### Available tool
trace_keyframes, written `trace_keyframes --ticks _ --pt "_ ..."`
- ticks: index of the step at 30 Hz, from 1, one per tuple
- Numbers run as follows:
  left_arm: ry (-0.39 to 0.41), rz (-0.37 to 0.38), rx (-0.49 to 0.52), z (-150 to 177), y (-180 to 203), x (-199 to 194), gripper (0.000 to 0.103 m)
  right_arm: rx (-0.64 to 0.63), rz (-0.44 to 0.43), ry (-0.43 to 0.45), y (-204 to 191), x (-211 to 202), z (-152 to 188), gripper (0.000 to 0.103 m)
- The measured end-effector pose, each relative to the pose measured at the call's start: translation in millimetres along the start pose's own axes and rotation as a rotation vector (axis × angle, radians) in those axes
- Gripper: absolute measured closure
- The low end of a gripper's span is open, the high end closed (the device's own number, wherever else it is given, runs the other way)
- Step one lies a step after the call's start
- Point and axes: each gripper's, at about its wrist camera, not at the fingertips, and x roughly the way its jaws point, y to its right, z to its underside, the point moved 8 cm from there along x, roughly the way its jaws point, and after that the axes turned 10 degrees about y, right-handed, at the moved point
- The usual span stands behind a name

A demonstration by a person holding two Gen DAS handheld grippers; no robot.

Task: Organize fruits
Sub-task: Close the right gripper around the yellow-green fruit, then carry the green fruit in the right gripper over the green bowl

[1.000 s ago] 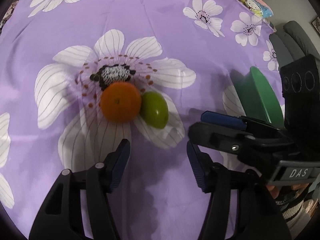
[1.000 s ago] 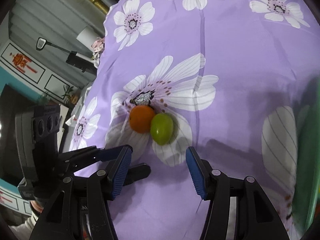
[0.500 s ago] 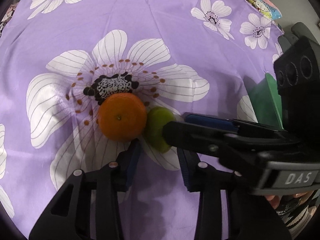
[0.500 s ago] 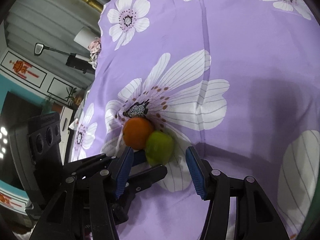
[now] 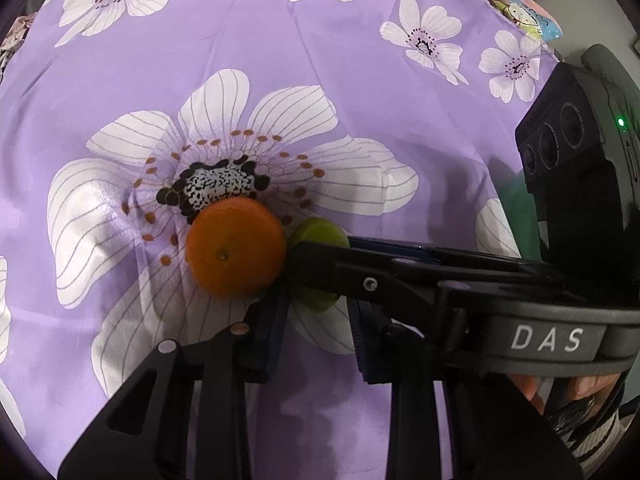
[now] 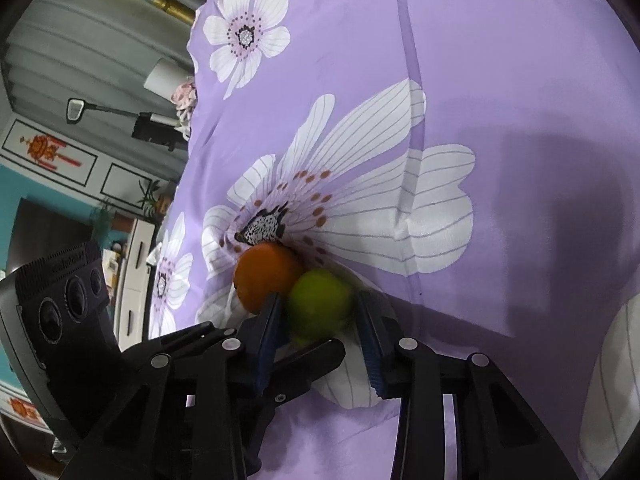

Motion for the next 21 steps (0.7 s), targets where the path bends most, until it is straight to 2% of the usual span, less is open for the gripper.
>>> trace_keyframes --ticks 10,21 --pt "0.027 0.001 0.07 5.4 13.3 -14.9 0.075 0.002 -0.022 0.026 -5.0 -12.0 6.1 0.064" --pt "0.092 0.033 0.162 21.9 46.3 -52.3 0.075 0.005 -0.032 0.136 -22.1 -58.7 24.3 0.064"
